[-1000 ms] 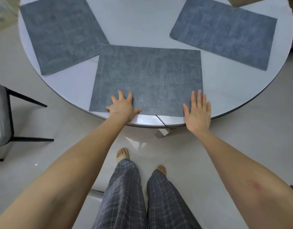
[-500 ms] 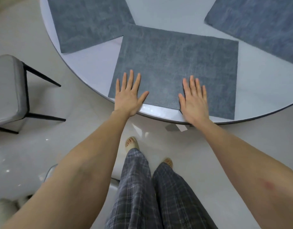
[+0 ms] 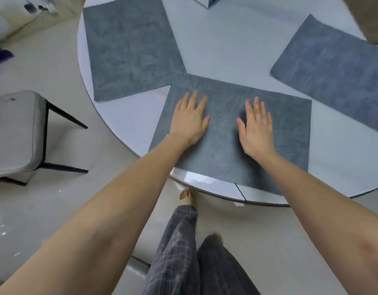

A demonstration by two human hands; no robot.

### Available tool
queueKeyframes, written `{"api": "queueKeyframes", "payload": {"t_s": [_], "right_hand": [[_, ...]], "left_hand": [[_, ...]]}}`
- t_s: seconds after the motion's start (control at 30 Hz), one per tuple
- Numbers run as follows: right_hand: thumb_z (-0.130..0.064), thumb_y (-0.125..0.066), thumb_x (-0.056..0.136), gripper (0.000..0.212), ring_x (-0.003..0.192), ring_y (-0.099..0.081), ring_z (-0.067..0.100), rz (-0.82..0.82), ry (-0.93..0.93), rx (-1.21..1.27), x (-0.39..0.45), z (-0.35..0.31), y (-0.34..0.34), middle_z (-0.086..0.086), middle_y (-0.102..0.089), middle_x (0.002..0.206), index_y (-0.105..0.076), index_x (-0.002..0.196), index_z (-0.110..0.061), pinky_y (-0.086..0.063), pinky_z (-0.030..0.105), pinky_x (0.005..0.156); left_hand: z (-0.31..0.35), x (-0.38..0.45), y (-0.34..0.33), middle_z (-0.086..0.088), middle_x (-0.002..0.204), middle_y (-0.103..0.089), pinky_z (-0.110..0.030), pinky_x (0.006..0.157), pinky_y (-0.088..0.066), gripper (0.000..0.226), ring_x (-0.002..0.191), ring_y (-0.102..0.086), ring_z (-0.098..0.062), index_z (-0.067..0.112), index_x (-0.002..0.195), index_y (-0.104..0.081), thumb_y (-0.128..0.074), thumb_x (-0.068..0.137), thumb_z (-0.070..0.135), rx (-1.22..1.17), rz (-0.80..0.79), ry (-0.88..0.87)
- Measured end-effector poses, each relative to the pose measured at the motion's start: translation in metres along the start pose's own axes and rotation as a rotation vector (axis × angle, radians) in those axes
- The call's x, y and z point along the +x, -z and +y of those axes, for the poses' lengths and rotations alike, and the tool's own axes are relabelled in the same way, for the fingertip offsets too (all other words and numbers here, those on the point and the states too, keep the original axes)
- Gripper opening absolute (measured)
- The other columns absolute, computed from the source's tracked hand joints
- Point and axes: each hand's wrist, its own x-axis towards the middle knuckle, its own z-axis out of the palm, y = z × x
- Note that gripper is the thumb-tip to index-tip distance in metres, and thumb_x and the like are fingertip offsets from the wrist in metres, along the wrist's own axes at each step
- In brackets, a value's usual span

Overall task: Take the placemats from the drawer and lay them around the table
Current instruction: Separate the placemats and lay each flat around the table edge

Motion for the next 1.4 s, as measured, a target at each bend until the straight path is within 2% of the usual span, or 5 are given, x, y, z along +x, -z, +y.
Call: {"api": "queueKeyframes", "payload": {"t_s": [0.3, 0.63, 0.97, 1.27, 1.4], "right_hand": [[-0.041, -0.022, 0.102, 0.056, 0.149, -0.001, 0.023, -0.101, 0.057, -0.124, 0.083, -0.011, -0.033, 0.007, -0.003, 0.161, -0.009, 0.153, -0.019, -0.001, 0.042, 0.121], [-0.045, -0.016, 0.101, 0.058, 0.149, 0.006, 0.02, -0.153, 0.006, -0.166, 0.079, 0.003, -0.029, 0.002, 0.004, 0.161, -0.002, 0.153, -0.023, 0.005, 0.041, 0.121], [-0.051, -0.014, 0.099, 0.061, 0.149, 0.004, 0.02, -0.109, -0.115, -0.143, 0.061, 0.099, -0.002, 0.003, 0.003, 0.161, -0.002, 0.153, -0.024, 0.003, 0.04, 0.121], [-0.024, -0.043, 0.097, 0.041, 0.119, -0.056, 0.03, 0.043, 0.062, -0.035, 0.064, 0.162, 0.053, 0.015, -0.057, 0.133, -0.051, 0.132, -0.005, -0.026, 0.04, 0.115], [-0.036, -0.051, 0.093, 0.059, 0.142, -0.026, 0.031, -0.093, 0.009, -0.096, 0.081, 0.238, 0.099, 0.016, -0.03, 0.153, -0.036, 0.143, -0.009, -0.013, 0.042, 0.118]], "left_hand": [[0.0, 0.102, -0.036, -0.003, 0.163, 0.008, -0.051, 0.119, 0.007, 0.06, 0.149, 0.008, -0.028, 0.024, 0.155, -0.003, -0.02, 0.102, 0.048, 0.061, -0.131, -0.206], [-0.025, 0.126, -0.025, -0.017, 0.16, 0.015, -0.052, 0.119, 0.005, 0.075, 0.148, 0.013, -0.033, 0.014, 0.155, 0.007, -0.016, 0.098, 0.058, 0.043, -0.134, 0.26], [-0.005, 0.124, -0.025, -0.008, 0.16, 0.018, -0.055, 0.119, 0.005, 0.079, 0.144, 0.018, -0.043, 0.021, 0.154, 0.012, -0.015, 0.094, 0.066, 0.097, -0.219, 0.221], [0.16, 0.121, -0.019, -0.006, 0.163, -0.002, -0.052, 0.12, -0.007, 0.067, 0.15, -0.004, -0.027, 0.018, 0.155, -0.008, -0.036, 0.1, 0.044, 0.063, -0.365, -0.239], [0.227, 0.144, -0.008, -0.007, 0.163, -0.003, -0.051, 0.12, -0.005, 0.073, 0.15, -0.005, -0.028, 0.019, 0.155, -0.008, -0.047, 0.097, 0.042, 0.092, -0.36, -0.247]]}}
